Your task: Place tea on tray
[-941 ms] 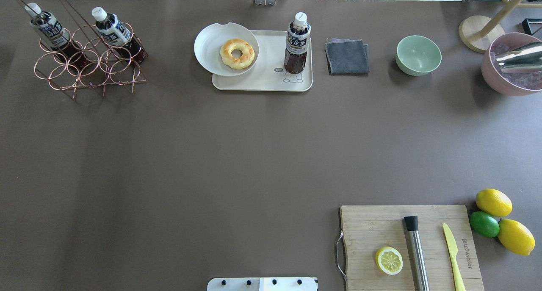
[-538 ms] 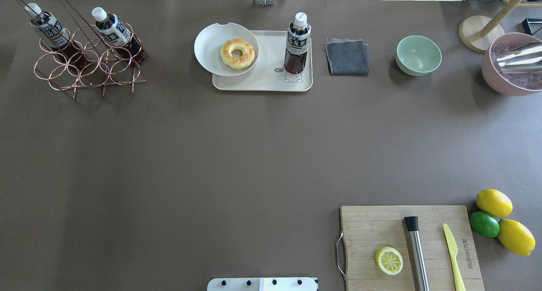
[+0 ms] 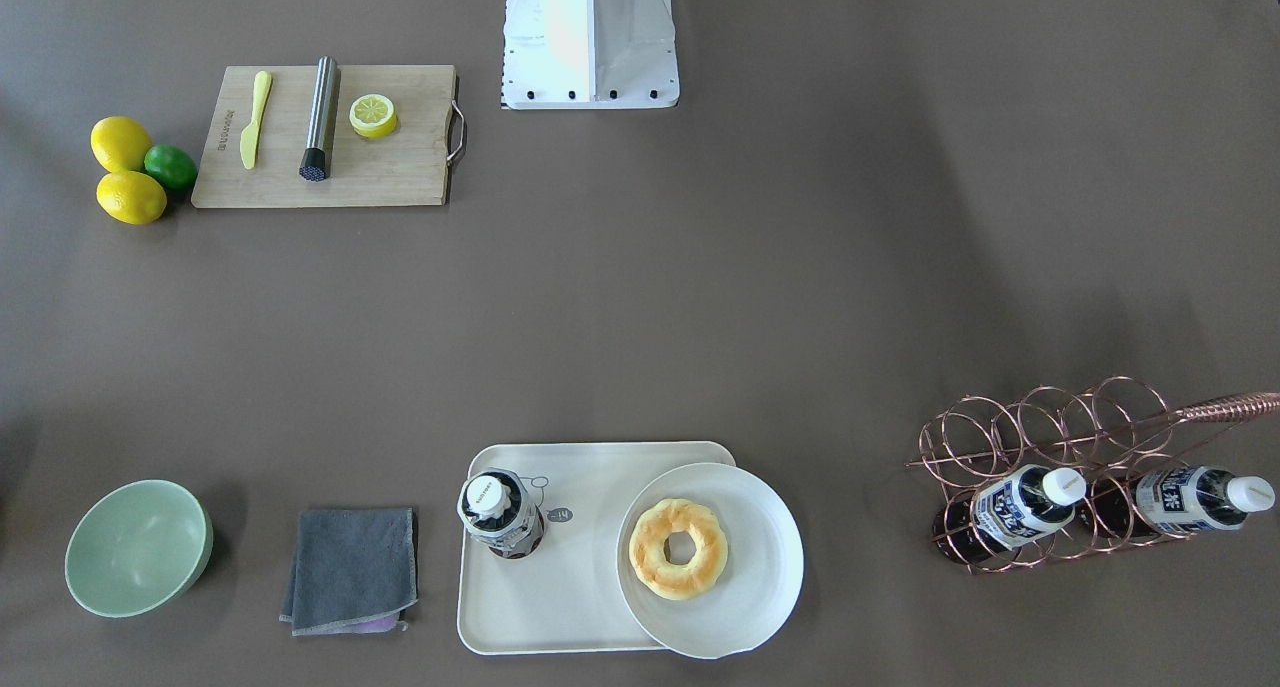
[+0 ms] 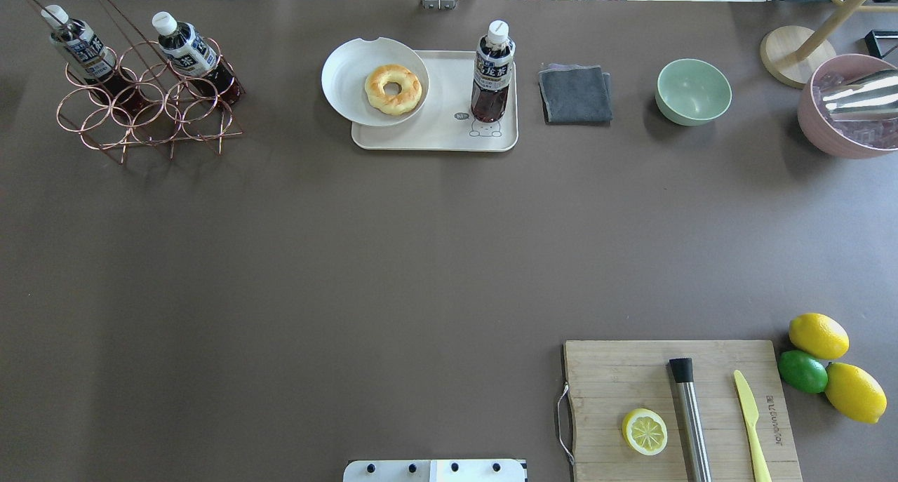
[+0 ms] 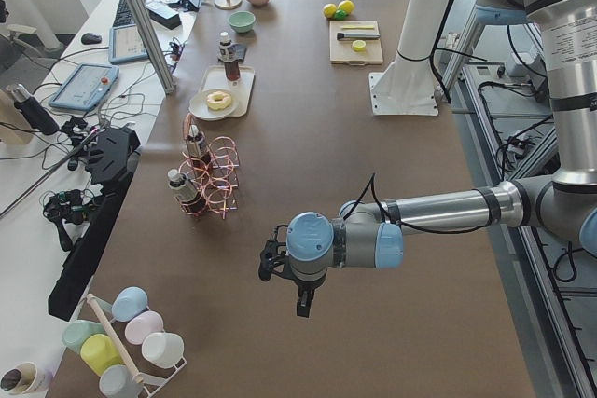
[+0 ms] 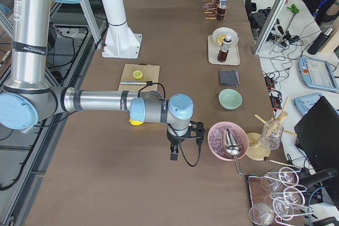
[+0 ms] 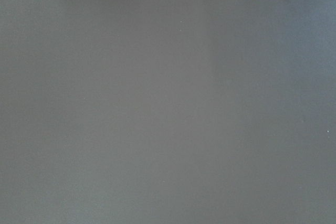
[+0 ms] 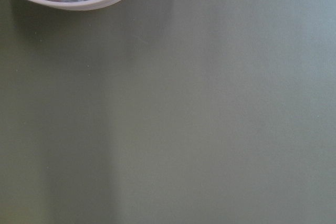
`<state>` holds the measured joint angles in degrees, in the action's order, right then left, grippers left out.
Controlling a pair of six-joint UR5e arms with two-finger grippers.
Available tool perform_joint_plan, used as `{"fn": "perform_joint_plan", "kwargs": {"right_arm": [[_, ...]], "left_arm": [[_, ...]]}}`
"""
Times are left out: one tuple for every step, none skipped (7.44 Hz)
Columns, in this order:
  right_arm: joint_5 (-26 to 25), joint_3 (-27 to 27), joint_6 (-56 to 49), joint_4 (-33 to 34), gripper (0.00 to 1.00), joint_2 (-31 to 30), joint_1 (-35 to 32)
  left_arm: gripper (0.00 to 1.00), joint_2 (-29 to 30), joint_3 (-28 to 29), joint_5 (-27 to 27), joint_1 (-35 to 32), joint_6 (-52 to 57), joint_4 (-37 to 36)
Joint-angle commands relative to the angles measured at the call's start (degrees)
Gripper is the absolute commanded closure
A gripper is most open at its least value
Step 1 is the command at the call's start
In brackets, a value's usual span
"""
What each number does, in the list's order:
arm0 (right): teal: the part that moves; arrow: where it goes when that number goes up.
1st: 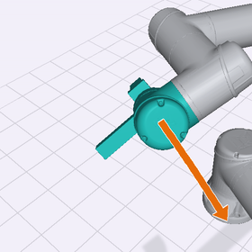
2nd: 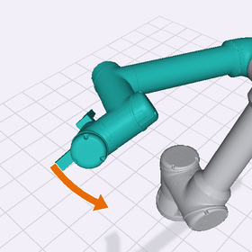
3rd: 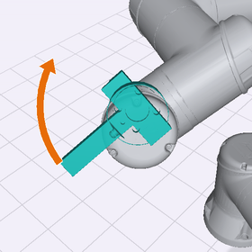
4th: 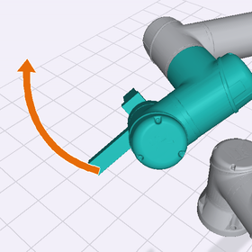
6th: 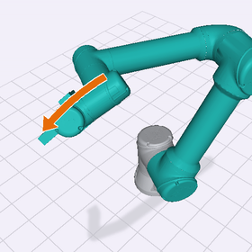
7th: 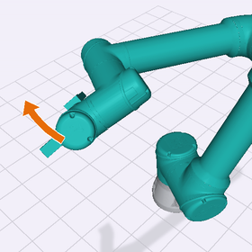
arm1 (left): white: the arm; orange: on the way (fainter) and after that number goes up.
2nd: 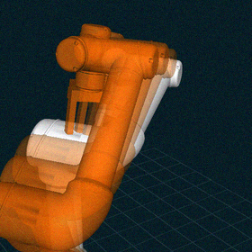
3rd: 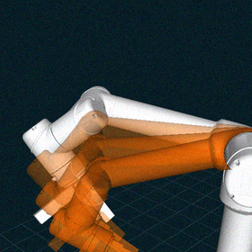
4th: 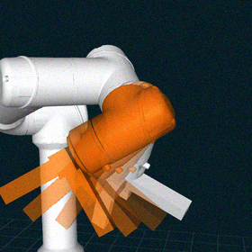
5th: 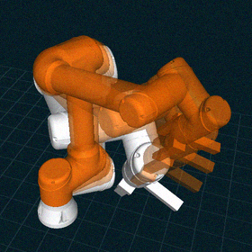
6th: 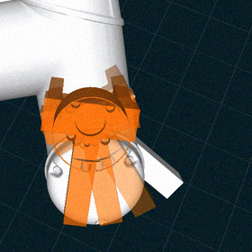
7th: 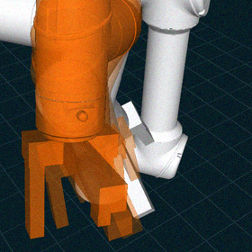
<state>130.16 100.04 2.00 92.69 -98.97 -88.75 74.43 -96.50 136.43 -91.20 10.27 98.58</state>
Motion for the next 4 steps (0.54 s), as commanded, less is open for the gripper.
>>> {"fn": "perform_joint_plan", "kwargs": {"right_arm": [[0.18,0.33,0.11,0.03,0.0,-0.17,-0.02],[0.88,0.33,0.46,0.04,0.0,-0.17,-0.02],[1.67,0.33,0.46,-0.05,0.0,-0.17,-0.02],[1.76,0.51,0.46,-0.49,0.0,-0.26,-0.02]], "left_arm": [[0.01,-0.16,-0.26,-0.02,-1.25,0.01,-0.06],[0.01,-0.16,-0.35,-0.02,-2.04,0.01,-0.06],[0.01,-0.16,-0.35,-0.02,-2.05,0.01,-0.06],[0.01,-0.16,-0.35,0.07,-2.22,0.01,0.03]]}}
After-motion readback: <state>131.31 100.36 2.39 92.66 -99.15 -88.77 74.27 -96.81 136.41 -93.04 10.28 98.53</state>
